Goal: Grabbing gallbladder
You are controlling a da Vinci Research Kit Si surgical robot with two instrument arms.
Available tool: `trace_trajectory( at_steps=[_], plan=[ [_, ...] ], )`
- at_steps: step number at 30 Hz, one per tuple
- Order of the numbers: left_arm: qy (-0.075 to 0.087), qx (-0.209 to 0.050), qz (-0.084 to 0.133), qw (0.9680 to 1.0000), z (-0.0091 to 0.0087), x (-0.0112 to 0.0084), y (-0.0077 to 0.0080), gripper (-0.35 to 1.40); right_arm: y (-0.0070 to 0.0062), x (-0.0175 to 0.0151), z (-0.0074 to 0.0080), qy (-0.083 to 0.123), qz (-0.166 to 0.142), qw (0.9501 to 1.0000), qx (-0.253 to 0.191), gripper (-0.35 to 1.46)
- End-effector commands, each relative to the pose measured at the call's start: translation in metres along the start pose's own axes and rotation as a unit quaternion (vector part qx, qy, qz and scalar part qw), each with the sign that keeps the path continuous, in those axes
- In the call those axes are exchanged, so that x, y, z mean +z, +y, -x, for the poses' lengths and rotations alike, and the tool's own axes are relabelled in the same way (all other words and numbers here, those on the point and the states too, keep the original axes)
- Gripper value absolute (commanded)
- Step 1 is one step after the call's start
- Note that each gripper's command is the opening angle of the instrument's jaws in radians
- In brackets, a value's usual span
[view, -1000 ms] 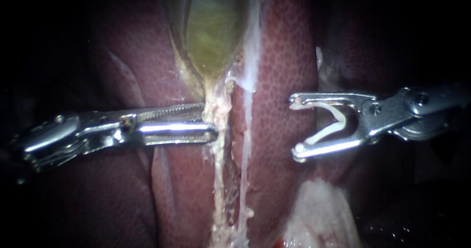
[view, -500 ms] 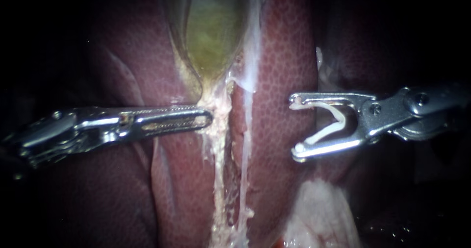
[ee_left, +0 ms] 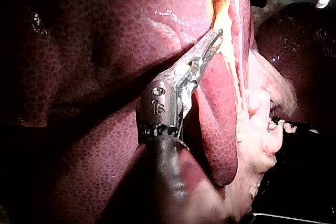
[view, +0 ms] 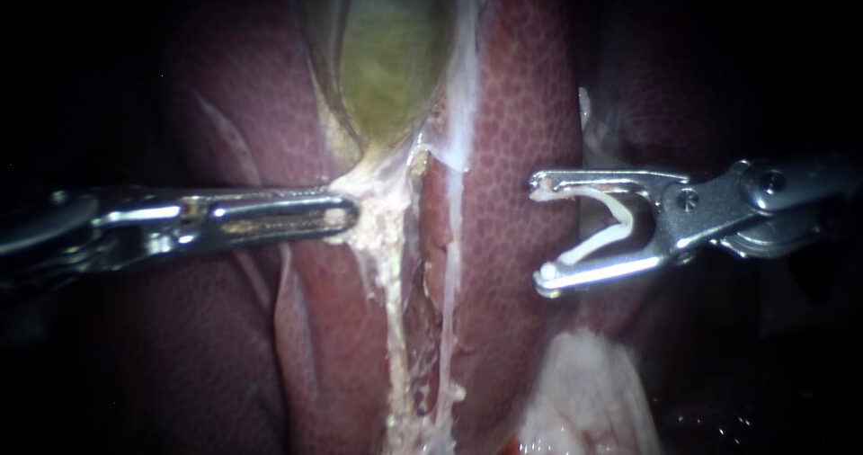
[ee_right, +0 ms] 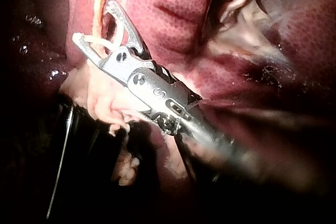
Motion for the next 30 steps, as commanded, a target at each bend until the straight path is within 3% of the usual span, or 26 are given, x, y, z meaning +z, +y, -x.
trace_trajectory(
  at_steps=[1, 7, 11, 30],
  plan=[
    [-0.006, 0.002, -0.001, 1.0000, 0.0006, -0.0006, 0.0000, -0.35, 0.0000, 0.0000, 0.0001, 0.000, 0.000, 1.0000, 0.000, 0.57],
    [-0.027, 0.015, 0.002, 0.9995, 0.0040, -0.0041, -0.0004, -0.35, 0.0001, 0.0000, 0.0001, 0.000, 0.000, 1.0000, 0.000, 0.57],
    [-0.036, 0.021, 0.005, 0.9991, 0.0052, -0.0051, -0.0002, -0.35, 0.0001, 0.0000, 0.0001, 0.000, 0.000, 1.0000, 0.000, 0.57],
    [-0.039, 0.021, 0.010, 0.9990, 0.0049, -0.0049, -0.0002, -0.35, 0.0001, 0.0000, 0.0001, 0.000, 0.000, 1.0000, 0.000, 0.57]
  ],
)
